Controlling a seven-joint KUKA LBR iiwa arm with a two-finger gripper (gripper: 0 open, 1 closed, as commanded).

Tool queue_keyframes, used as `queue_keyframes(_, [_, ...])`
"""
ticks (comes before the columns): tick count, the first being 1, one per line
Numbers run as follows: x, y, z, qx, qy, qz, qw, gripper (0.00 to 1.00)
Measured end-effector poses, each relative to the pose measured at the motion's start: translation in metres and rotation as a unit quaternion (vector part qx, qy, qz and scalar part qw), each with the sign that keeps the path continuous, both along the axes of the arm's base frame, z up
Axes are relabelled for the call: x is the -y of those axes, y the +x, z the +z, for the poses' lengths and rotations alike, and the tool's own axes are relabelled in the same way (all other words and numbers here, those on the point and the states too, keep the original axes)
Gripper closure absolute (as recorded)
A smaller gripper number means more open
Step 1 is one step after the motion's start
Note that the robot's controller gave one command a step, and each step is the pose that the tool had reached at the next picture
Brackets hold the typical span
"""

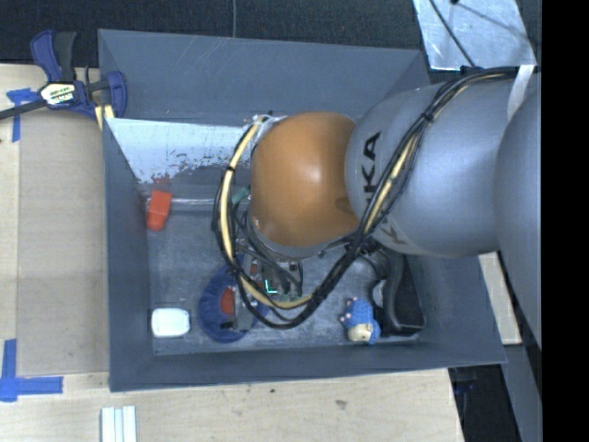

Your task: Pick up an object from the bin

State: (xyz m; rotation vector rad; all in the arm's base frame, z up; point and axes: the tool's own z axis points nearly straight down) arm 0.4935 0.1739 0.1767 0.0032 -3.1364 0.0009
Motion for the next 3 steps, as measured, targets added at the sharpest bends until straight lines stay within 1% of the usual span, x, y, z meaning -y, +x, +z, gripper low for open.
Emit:
queue_keyframes(1, [0.018, 0.019, -0.106, 0.0011, 0.002, -0.029, 0.9996, 0.0])
queue_keyframes(2, [0.015, 0.023, -0.076, 0.0054, 0.001, -0.114, 0.9935, 0.0])
queue_keyframes(3, [0.038, 0.019, -0.077, 0.0023, -0.001, -0.228, 0.9737, 0.0])
